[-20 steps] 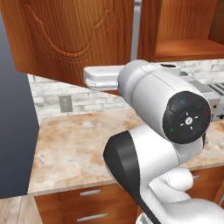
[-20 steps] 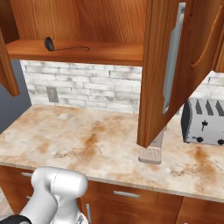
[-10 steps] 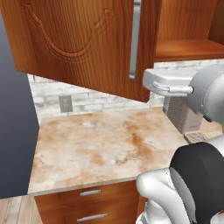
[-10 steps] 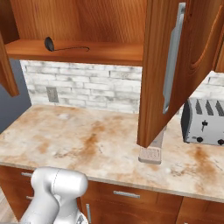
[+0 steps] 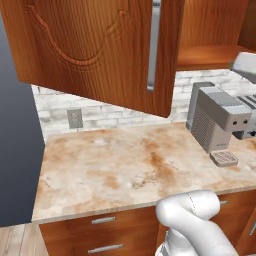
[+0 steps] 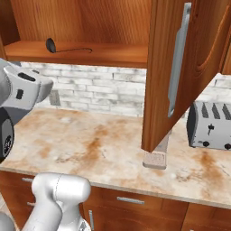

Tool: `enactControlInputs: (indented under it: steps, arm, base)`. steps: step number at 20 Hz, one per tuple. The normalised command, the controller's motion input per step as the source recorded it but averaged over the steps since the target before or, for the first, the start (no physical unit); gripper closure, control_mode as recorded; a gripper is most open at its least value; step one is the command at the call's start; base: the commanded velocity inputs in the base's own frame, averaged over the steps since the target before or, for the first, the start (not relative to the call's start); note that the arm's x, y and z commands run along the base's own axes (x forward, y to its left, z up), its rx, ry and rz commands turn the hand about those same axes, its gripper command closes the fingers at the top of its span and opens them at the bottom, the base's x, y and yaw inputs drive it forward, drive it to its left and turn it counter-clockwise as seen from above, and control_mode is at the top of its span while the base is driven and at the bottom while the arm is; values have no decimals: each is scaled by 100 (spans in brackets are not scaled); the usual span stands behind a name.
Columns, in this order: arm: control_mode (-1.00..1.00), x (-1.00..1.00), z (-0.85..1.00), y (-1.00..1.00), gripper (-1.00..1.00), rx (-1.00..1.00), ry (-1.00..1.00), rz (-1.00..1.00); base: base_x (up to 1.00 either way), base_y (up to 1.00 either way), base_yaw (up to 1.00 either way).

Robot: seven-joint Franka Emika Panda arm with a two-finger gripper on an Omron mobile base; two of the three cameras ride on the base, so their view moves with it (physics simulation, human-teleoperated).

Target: Open the cabinet and move the ladle to the pot. Then close the cabinet.

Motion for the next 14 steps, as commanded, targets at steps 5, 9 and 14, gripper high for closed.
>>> enactControlInputs:
  steps: [5, 9, 14]
  arm:
    - [-100, 82, -1, -51, -100, 39, 1, 32]
    - [-100, 92, -10, -2, -100, 30, 6, 29]
    - [-100, 71, -8, 25, -100, 19, 7, 25]
  base:
    - [0, 0, 0]
    - [0, 0, 0]
    - [0, 0, 0]
